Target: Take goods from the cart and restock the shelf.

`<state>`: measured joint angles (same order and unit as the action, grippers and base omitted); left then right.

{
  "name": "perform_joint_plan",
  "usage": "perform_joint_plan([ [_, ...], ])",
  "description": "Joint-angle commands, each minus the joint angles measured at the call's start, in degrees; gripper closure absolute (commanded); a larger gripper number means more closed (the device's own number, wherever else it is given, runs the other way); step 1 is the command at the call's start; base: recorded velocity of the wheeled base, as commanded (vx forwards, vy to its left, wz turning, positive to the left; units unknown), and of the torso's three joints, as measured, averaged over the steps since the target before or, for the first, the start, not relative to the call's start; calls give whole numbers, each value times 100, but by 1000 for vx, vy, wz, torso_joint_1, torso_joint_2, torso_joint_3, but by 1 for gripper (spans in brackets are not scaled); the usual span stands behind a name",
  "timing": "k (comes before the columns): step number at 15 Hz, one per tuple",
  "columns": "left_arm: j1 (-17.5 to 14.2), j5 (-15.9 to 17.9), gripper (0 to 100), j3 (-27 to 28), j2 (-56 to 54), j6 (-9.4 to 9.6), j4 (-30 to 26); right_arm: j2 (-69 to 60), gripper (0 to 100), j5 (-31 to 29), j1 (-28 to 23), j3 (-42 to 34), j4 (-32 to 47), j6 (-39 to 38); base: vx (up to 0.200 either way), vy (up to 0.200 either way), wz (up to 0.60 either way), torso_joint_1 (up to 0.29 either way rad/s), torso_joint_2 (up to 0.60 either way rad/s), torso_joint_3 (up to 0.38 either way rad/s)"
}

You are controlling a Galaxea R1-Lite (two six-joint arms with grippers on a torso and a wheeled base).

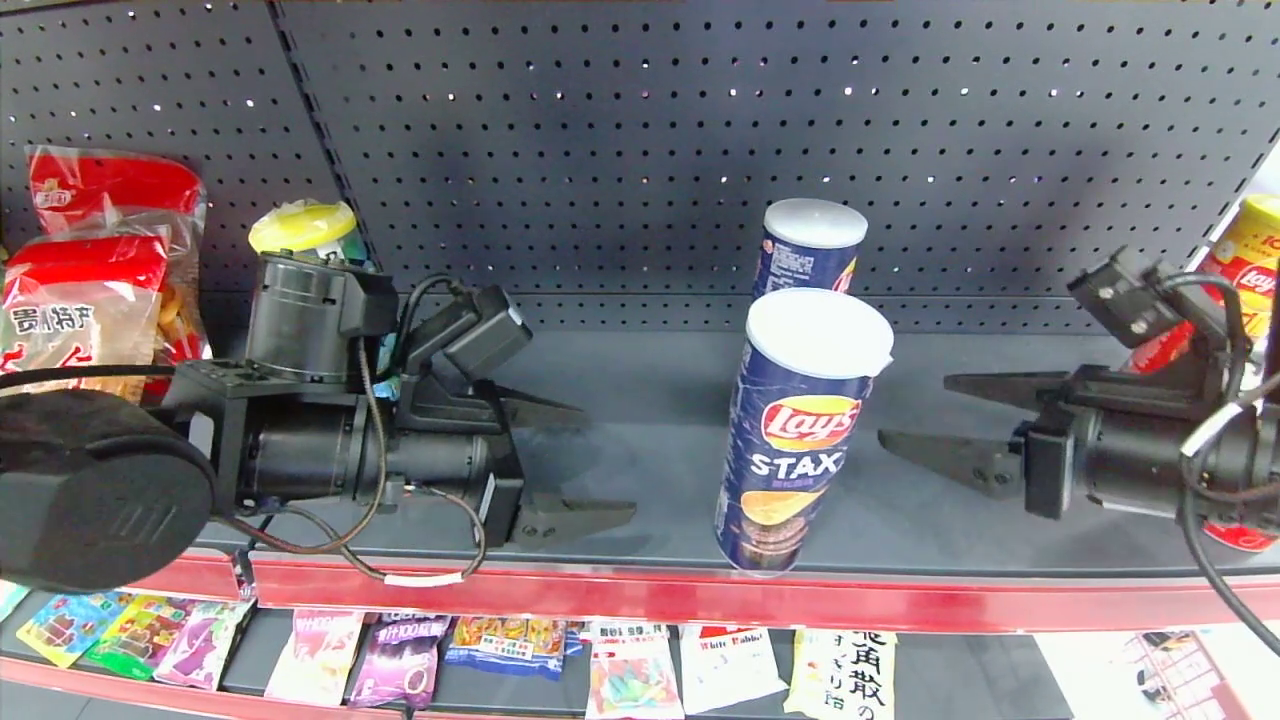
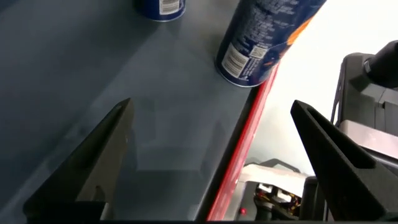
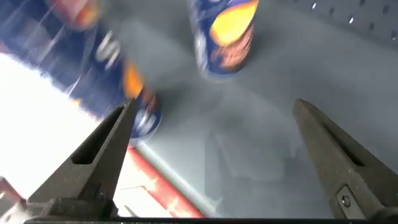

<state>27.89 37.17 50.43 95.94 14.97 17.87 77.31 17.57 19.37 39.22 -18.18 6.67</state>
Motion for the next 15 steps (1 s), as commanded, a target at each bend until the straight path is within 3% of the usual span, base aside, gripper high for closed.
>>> perform_joint_plan([
  [1,120,-26,0,-7,259,6,23,-823,0,1,14,-617,-2,10,0,0,0,0,0,0],
  [8,331,-307,0,72,610,6,32,-2054,0,10,14,-1144,16,10,0,0,0,0,0,0],
  [15,533,-368,0,696,1137,-3,23,-2247,0,-166,-21,-1030,200,1,0,0,0,0,0,0],
])
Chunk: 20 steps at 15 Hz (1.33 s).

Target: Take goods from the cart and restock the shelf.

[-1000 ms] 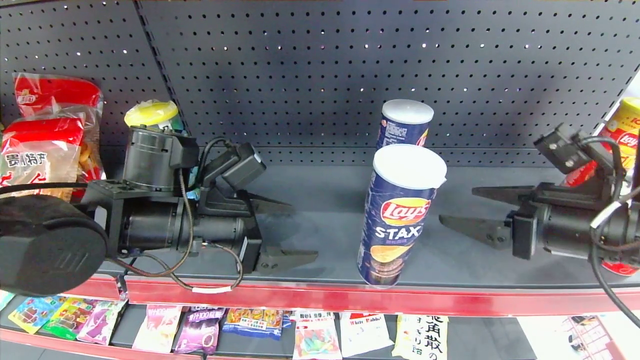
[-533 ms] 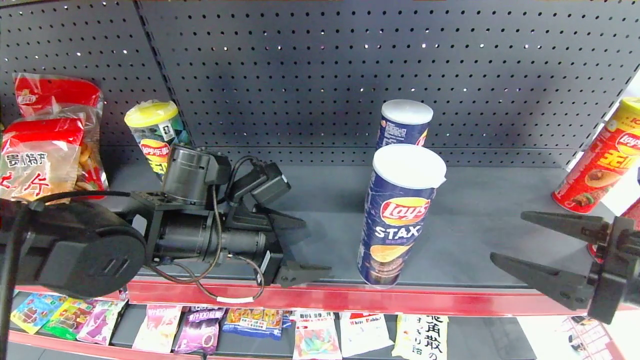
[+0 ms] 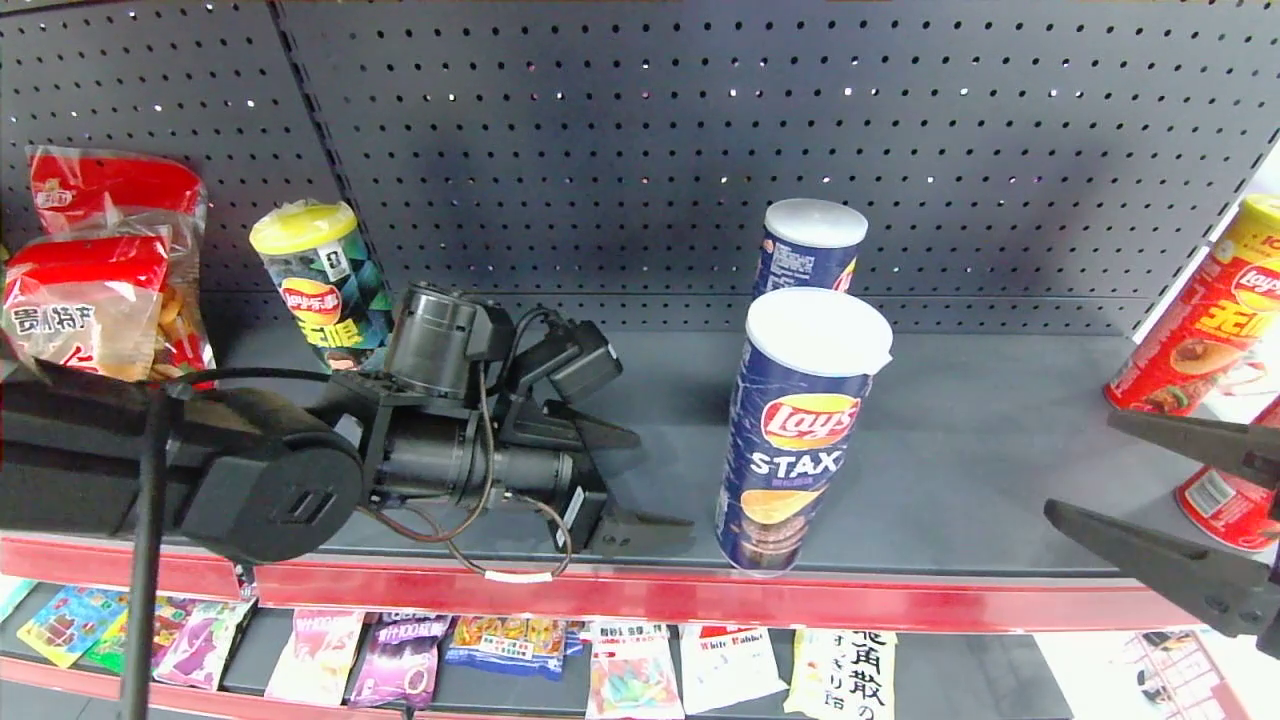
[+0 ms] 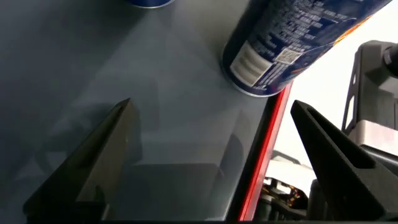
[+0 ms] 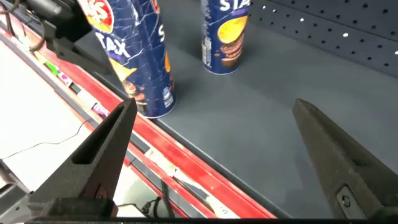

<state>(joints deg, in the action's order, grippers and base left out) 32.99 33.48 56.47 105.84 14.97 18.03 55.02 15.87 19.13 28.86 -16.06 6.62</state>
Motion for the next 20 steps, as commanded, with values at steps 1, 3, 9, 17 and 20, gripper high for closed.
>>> perform_joint_plan([
  [1,32,1,0,180,218,-3,8,-44,0,-5,-5,24,-3,-3,0,0,0,0,0,0],
  [3,41,1,0,277,297,-3,8,-44,0,-5,-5,32,-3,-3,0,0,0,0,0,0],
  [9,164,-43,0,471,482,-3,16,-44,0,-58,-5,76,-3,-3,0,0,0,0,0,0],
  [17,252,-78,0,866,754,-20,8,-35,0,-58,-5,103,-3,-3,0,0,0,0,0,0],
  [20,261,-96,0,919,780,-20,8,-35,0,-67,-5,112,-3,-3,0,0,0,0,0,0],
])
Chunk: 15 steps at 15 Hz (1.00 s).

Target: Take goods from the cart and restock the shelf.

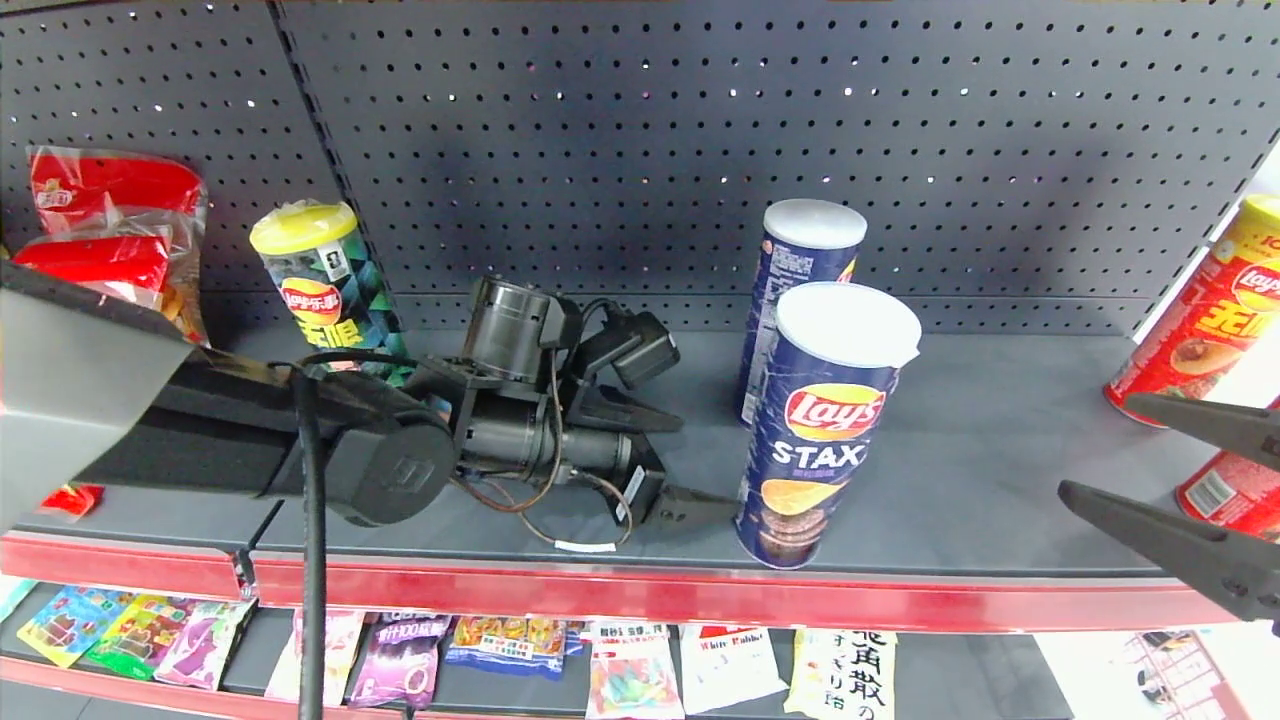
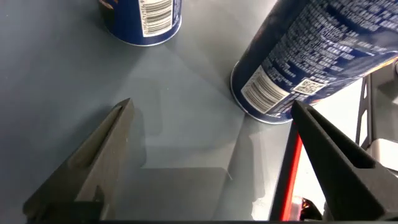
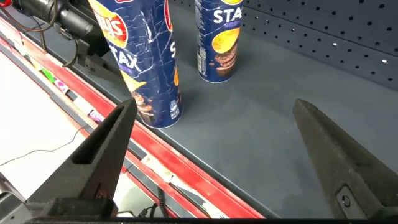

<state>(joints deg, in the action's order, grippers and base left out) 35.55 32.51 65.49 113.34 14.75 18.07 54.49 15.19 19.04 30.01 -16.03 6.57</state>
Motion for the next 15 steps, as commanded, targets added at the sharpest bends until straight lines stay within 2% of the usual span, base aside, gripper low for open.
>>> perform_joint_plan([
  [1,5,1,0,8,31,2,4,9,0,-16,3,-4,-5,2,0,0,0,0,0,0],
  [4,-48,-193,0,-317,-400,-34,-5,9,0,-16,-23,-154,3,2,0,0,0,0,0,0],
  [7,-215,-738,0,-1249,-1613,-78,-40,-466,0,-262,-243,-584,302,2,0,0,0,0,0,0],
  [8,-250,-843,0,-1398,-1833,-78,-49,-650,0,-359,-261,-690,381,11,0,0,0,0,0,0],
  [9,-382,-1370,0,-1820,-2448,-113,-49,-1230,0,-772,-349,-945,724,20,0,0,0,0,0,0],
  [10,-408,-1634,0,-1961,-2632,-113,-49,-1415,0,-895,-392,-997,856,20,0,0,0,0,0,0],
  [11,-505,-2513,0,-2374,-3142,-113,-49,-1811,0,-1167,-603,-1033,1225,-7,0,0,0,0,0,0],
  [12,-584,-3119,0,-2655,-3503,-113,-49,-1986,0,-1185,-858,-1033,1357,-95,0,0,0,0,0,0],
  [13,-602,-3365,0,-2822,-3705,-130,-49,-2048,0,-1185,-1034,-1041,1375,-191,0,0,0,0,0,0],
  [15,-619,-3603,0,-3350,-4461,-693,-49,-2083,0,-1203,-1280,-1006,1375,-200,0,0,0,0,0,0],
])
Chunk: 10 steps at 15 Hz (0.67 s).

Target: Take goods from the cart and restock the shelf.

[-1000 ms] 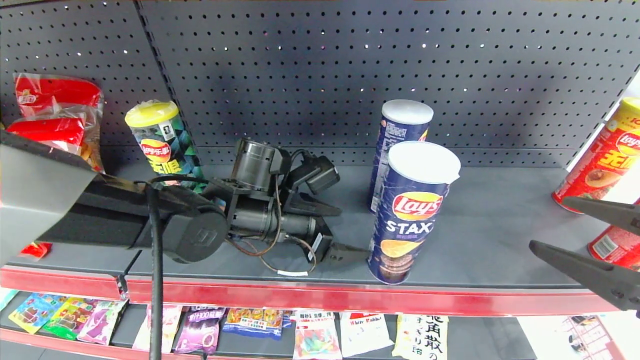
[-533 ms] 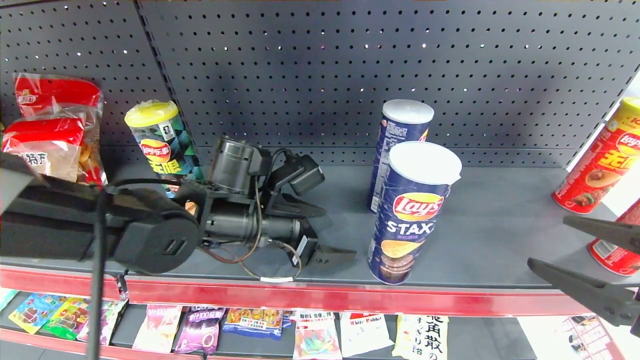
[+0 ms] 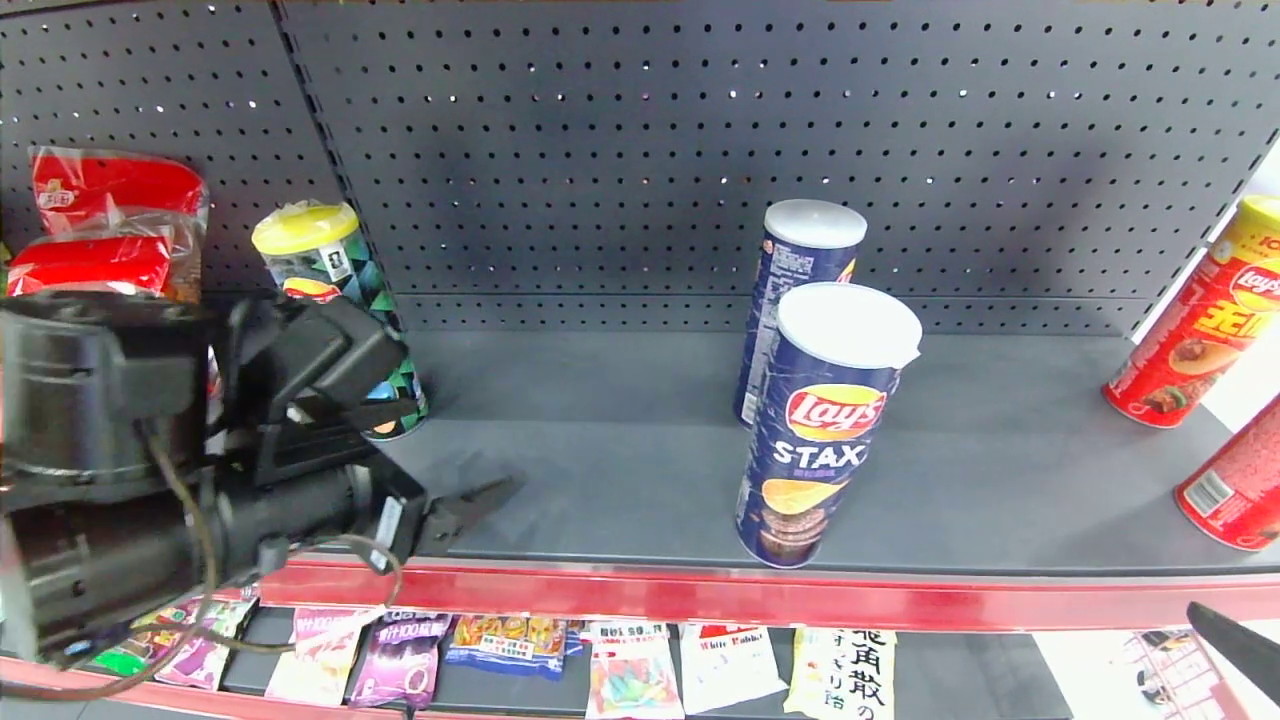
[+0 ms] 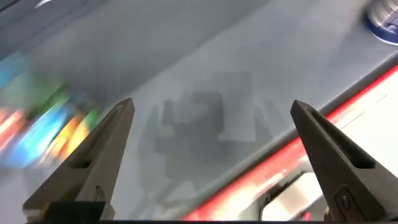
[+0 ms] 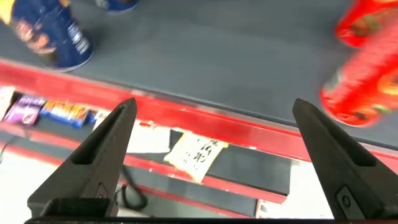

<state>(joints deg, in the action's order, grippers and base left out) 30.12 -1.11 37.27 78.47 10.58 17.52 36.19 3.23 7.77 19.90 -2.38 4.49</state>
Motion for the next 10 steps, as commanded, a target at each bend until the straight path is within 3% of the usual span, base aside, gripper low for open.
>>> perform_joint_plan([
  [1,-77,-364,0,-589,-1106,-320,-3,-236,0,-7,-153,6,9,0,0,0,0,0,0,0],
  [2,-86,-724,0,-738,-1572,-487,-214,-192,0,-33,-205,-21,18,0,0,0,0,0,0,0],
  [4,-376,-882,0,-738,-2213,-592,-1084,-69,0,-77,-267,-30,44,26,0,0,0,0,0,0],
  [7,-1237,-856,0,-694,-3224,-566,-2429,388,0,-472,-566,23,80,88,0,0,0,0,0,0],
  [9,-1404,-909,0,-932,-3663,-496,-2631,424,0,-464,-829,102,71,96,0,0,0,0,0,0],
  [10,-1421,-926,0,-1002,-3848,-355,-2648,388,0,-472,-847,94,71,96,0,0,0,0,0,0],
])
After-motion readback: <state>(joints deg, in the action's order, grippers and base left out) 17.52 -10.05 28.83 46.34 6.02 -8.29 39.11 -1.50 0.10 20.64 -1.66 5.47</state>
